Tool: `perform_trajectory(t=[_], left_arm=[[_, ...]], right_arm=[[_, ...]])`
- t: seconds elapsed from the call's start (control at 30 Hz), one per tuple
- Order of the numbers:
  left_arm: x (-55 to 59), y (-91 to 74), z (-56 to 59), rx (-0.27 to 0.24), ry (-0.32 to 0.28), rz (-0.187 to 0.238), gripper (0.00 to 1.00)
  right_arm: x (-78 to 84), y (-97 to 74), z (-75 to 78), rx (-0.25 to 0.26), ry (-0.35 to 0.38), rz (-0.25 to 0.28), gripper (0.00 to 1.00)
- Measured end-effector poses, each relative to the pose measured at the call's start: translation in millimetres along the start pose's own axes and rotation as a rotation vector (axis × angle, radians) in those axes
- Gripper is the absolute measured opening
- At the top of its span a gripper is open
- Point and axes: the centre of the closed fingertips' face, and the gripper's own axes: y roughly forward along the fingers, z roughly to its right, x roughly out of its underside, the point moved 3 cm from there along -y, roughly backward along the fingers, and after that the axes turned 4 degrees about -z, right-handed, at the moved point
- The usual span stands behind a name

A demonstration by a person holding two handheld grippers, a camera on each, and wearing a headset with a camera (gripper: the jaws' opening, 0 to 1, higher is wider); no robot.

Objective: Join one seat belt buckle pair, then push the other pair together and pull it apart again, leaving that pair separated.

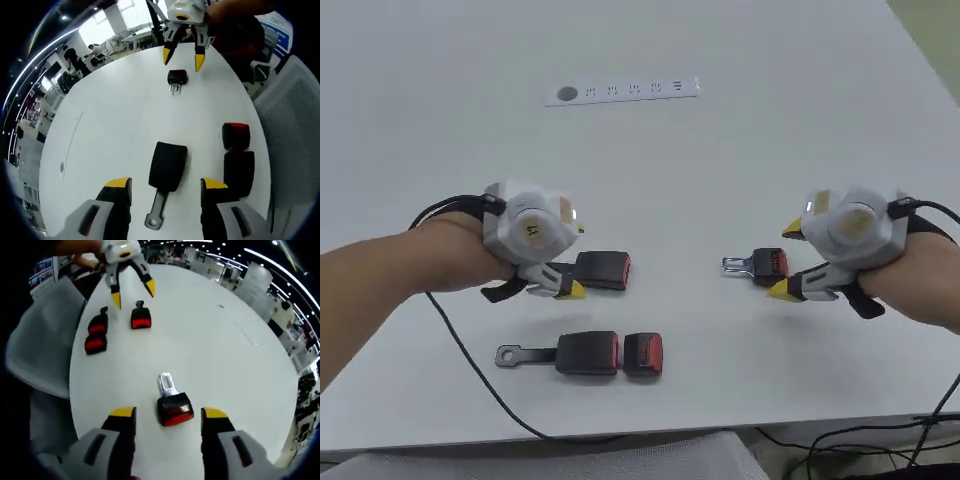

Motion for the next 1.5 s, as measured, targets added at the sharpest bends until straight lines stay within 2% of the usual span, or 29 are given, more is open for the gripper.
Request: perform_trajectory(t=[0.07,0.13,0.2,0.27,0.3,0.43,0.53,0.63,0.8,0.87,1.13,1.33,1.5], left_arm=[[7.7,-12.9,8.4,-0.015,-0.031,0.014,0.62],[16.4,-24.8,17.8,-0.028,-0.071,0.03,0.67],[24.4,-34.4,26.2,-0.036,-0.097,0.038,0.71],[31.1,-45.2,36.4,-0.044,-0.159,0.063,0.74],[38.5,-47.1,37.8,-0.052,-0.193,0.081,0.76],[47.2,-59.3,52.9,-0.072,-0.245,0.106,0.88],[52.7,-66.3,63.6,-0.084,-0.326,0.135,0.95],[56.5,-70.8,71.8,-0.087,-0.335,0.138,1.0],[60.2,-84.1,74.2,-0.151,-0.38,0.155,1.0],[59.0,-86.7,76.3,-0.155,-0.384,0.161,1.0],[58.8,-94.4,76.1,-0.178,-0.389,0.161,1.0],[62.5,-94.3,76.9,-0.181,-0.399,0.168,1.0],[68.3,-92.3,79.5,-0.178,-0.4,0.164,1.0]], right_arm=[[-3.2,-7.3,-10.4,0.011,0.031,0.023,0.56],[-9.0,-14.3,-21.8,0.019,0.063,0.067,0.59],[-10.6,-19.9,-31.6,0.029,0.084,0.081,0.64],[-13.1,-24.4,-38.9,0.037,0.104,0.105,0.68],[-14.0,-26.9,-42.2,0.043,0.114,0.118,0.71],[-8.8,-33.6,-54.8,0.046,0.17,0.141,0.76],[-3.4,-38.5,-59.7,0.064,0.206,0.154,0.82],[3.7,-45.2,-63.0,0.074,0.247,0.164,0.86],[9.2,-49.6,-61.9,0.109,0.296,0.198,1.0],[10.9,-48.3,-67.4,0.087,0.284,0.192,1.0],[10.4,-47.2,-72.4,0.087,0.297,0.201,1.0],[7.4,-46.5,-78.2,0.078,0.305,0.201,1.0],[4.3,-46.7,-82.8,0.068,0.339,0.213,1.0]])
